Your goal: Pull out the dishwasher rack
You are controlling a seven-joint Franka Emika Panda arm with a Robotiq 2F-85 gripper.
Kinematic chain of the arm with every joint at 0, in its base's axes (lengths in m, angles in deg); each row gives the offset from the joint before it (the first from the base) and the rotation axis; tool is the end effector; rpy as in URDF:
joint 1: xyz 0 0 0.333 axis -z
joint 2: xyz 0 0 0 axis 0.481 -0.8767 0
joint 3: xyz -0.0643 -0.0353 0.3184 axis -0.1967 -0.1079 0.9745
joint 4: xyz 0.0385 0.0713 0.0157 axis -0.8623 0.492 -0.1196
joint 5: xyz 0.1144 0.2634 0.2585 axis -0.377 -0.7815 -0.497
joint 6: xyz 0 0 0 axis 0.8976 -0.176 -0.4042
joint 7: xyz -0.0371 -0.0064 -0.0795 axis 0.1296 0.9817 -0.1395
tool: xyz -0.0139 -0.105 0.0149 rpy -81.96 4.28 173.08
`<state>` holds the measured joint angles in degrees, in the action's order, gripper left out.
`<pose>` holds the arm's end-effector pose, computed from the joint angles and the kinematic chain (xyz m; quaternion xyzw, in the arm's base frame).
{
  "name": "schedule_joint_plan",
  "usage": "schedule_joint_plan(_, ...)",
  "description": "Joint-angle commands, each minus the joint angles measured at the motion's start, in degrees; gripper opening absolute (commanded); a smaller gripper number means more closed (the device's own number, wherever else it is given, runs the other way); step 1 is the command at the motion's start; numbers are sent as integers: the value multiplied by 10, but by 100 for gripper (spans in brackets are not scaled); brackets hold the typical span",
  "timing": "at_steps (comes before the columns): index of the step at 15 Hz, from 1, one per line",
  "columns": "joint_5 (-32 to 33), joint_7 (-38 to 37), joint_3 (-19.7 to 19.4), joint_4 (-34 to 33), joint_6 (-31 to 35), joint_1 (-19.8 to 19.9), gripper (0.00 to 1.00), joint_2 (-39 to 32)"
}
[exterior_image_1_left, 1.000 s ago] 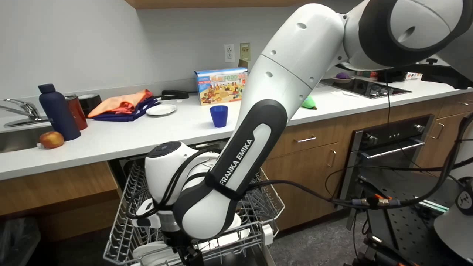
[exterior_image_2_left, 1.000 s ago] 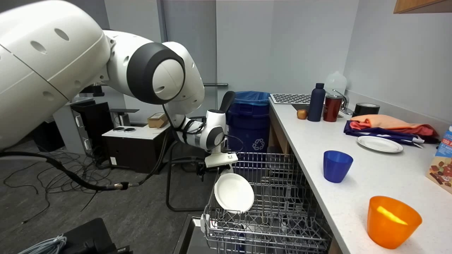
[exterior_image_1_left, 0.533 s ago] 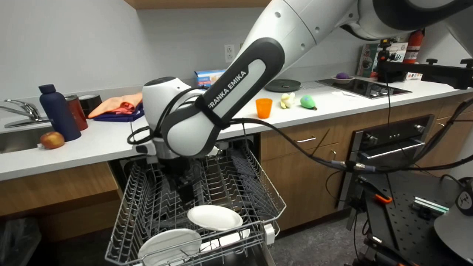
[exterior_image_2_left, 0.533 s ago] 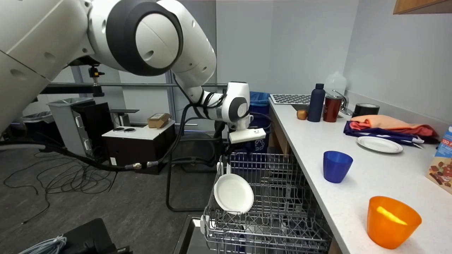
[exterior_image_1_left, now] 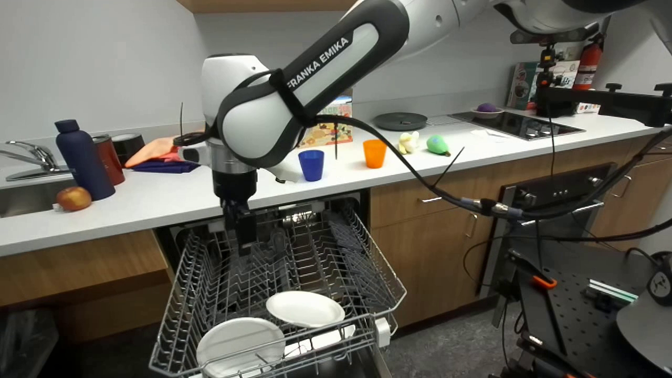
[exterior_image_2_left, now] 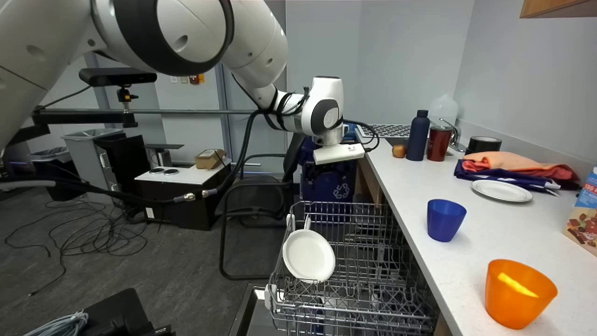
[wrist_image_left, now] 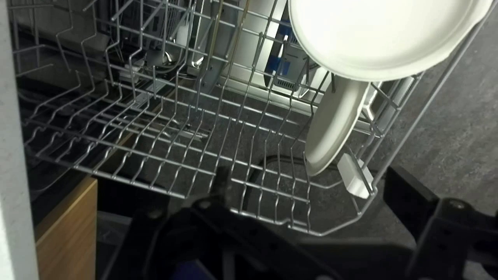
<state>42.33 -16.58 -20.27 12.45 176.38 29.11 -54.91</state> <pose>0.7311 0.1152 0.2867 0.8745 0.4762 0.0920 0.0046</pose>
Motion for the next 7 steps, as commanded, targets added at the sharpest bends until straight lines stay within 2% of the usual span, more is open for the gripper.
schedule_joint_plan(1,-41,29,23,16,-5,15,100,36)
schedule_joint_plan(3,-53,27,25,20,-11,11,100,49)
schedule_joint_plan(4,-36,10,7,3,-1,-5,100,28)
schedule_joint_plan(7,-36,9,7,3,-2,-7,100,30)
